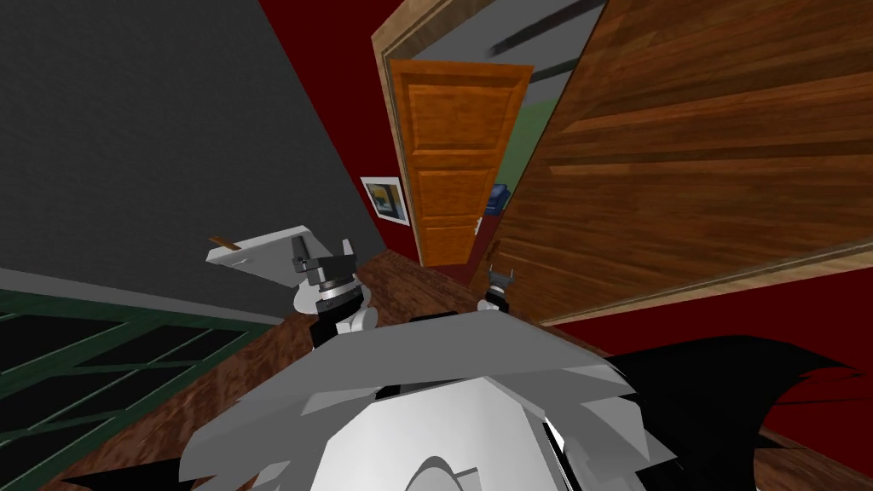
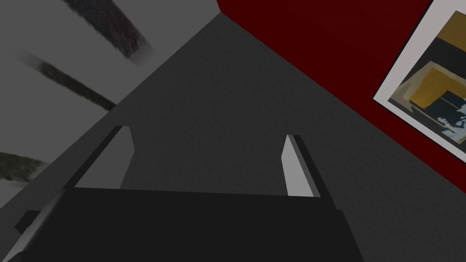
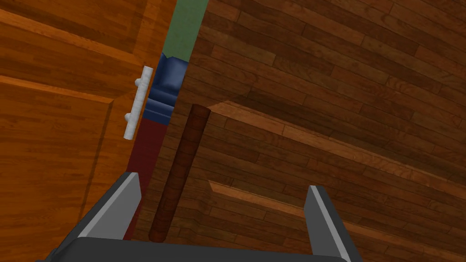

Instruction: Push the door open

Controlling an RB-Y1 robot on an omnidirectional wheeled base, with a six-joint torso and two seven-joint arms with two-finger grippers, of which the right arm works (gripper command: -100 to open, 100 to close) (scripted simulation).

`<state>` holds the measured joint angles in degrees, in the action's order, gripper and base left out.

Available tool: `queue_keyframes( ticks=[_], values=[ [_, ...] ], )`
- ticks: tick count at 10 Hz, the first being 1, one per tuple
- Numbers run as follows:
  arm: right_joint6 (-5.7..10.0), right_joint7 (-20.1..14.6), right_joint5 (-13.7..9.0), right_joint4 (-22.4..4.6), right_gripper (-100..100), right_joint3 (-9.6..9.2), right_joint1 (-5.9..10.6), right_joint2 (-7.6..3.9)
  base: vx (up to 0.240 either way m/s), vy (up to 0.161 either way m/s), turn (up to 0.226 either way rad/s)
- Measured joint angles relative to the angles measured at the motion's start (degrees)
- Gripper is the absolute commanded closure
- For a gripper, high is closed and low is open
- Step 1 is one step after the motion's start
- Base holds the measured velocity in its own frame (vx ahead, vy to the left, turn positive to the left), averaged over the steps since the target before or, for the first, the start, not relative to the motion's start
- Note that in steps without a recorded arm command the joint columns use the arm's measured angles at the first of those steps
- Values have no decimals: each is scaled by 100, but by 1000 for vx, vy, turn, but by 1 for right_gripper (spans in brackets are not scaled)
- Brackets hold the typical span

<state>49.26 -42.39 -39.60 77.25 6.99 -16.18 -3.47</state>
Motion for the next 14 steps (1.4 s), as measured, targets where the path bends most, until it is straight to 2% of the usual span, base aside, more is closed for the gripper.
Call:
queue_keyframes(
  ticks=[2, 3, 5, 7, 10, 11, 13, 14],
  values=[
    [126, -180, -171, -270, -100, 23, 40, 41, 39, -139, 299],
    [193, -274, -262, -459, -100, 42, 114, 60, 30, -139, 290],
    [261, -419, -447, -596, -100, 65, 87, 146, 15, -116, 143],
    [375, -571, -599, -864, -100, 85, 151, 211, 22, -121, 278],
    [523, -809, -897, -1270, -100, 142, 269, 359, 14, -145, 268],
    [580, -908, -994, -1379, -100, 153, 261, 419, -21, -153, 222],
    [676, -1068, -1167, -1653, -100, 192, 351, 513, -8, -100, 95],
    [684, -1084, -1178, -1672, -100, 196, 359, 517, 59, -79, 13]
  ],
)
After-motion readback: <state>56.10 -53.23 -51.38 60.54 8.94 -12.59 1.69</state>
